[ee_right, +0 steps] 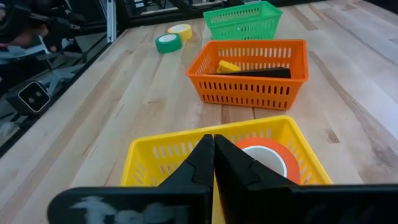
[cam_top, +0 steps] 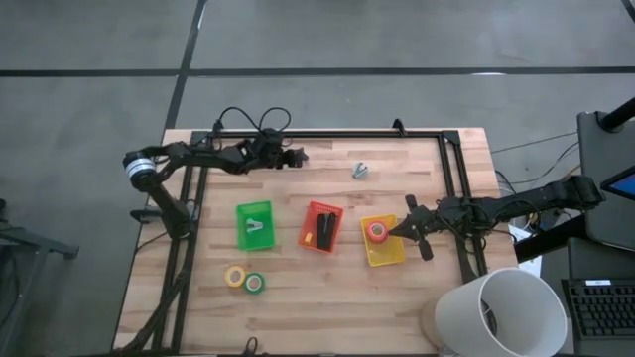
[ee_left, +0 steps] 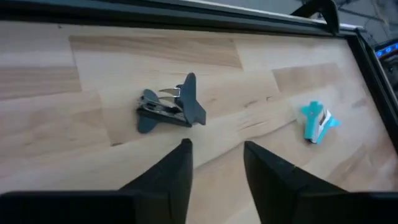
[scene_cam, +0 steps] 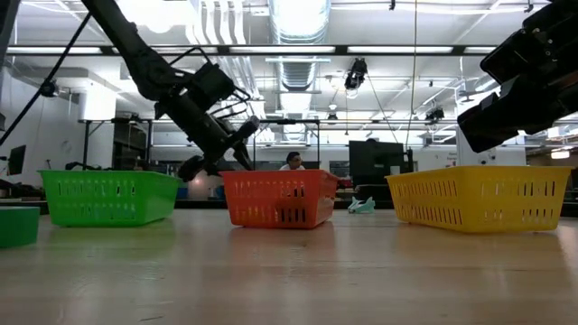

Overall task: Pick and place Stapler, Stapler remover, tape
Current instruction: Put the black staple remover into the green bin

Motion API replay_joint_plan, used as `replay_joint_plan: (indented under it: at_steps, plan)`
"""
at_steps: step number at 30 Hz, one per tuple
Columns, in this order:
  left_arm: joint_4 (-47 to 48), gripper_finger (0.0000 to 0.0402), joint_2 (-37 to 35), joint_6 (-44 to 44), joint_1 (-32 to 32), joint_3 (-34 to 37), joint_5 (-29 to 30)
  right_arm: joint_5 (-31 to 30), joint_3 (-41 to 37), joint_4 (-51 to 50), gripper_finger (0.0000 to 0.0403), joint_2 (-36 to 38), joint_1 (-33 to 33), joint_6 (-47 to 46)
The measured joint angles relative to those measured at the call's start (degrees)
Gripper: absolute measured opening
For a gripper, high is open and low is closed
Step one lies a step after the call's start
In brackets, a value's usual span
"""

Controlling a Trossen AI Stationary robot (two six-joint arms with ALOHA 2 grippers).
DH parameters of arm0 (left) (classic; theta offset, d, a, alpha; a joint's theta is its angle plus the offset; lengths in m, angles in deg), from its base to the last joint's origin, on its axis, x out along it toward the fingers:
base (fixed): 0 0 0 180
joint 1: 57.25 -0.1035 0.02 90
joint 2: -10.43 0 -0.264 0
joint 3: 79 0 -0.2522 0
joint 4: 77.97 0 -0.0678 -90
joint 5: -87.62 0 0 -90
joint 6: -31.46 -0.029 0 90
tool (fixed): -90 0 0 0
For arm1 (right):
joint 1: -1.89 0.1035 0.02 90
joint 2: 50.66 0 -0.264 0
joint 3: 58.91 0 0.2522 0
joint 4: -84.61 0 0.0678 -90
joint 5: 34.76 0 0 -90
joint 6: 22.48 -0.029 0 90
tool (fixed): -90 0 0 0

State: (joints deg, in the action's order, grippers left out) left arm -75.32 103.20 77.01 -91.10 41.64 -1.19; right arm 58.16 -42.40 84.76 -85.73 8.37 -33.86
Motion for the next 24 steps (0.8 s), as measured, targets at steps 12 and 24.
replay_joint_plan:
  at_steps: [12, 24]
  plan:
    - [-5.36, 0.0144, 3.94, 1.41, -0.24, 0.0, 2.16, -0.02, 0.0, 0.0, 0.0008, 0.0, 0.0, 0.0]
    - [-9.4, 0.012, 6.91, 2.44, -0.29, 0.0, 2.38, -0.02, 0.0, -0.01, 0.0008, 0.0, 0.0, 0.0]
